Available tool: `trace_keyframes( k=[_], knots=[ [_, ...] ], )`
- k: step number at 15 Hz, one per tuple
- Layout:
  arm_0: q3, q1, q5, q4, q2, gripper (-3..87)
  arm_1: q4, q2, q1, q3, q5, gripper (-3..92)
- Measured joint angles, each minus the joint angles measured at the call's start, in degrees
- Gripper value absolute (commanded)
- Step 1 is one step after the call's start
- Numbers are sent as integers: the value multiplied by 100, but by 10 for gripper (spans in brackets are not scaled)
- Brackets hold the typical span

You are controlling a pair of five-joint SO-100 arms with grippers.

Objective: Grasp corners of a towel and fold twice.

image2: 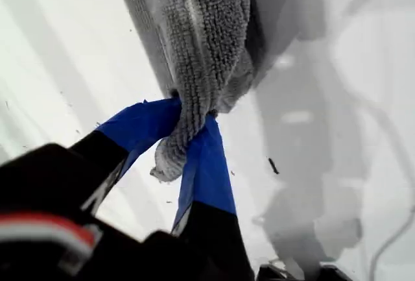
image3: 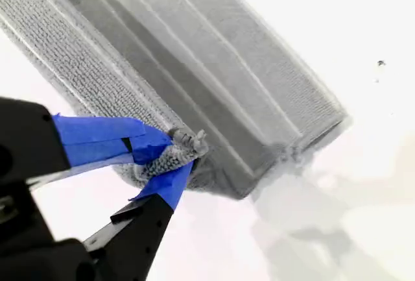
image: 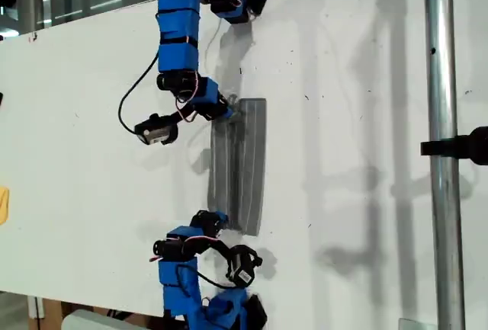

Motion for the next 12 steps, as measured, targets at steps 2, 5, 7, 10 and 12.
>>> trace_keyframes(
  k=[2, 5, 7, 10, 12],
  knots=[
    [413, 483, -466, -308, 0, -29, -149, -334, -387, 53, 422, -2],
    [809, 949, -976, -677, 9, -29, -369, -817, -668, 132, 861, -2],
    [1081, 1116, -1187, -940, 18, -29, -492, -1230, -773, 193, 1195, -2],
    [1767, 1151, -1362, -1661, 9, -29, -624, -1758, -844, 193, 1591, -2],
    [1811, 1151, -1362, -1758, -167, -27, -624, -1784, -853, 193, 1652, -2]
  ],
)
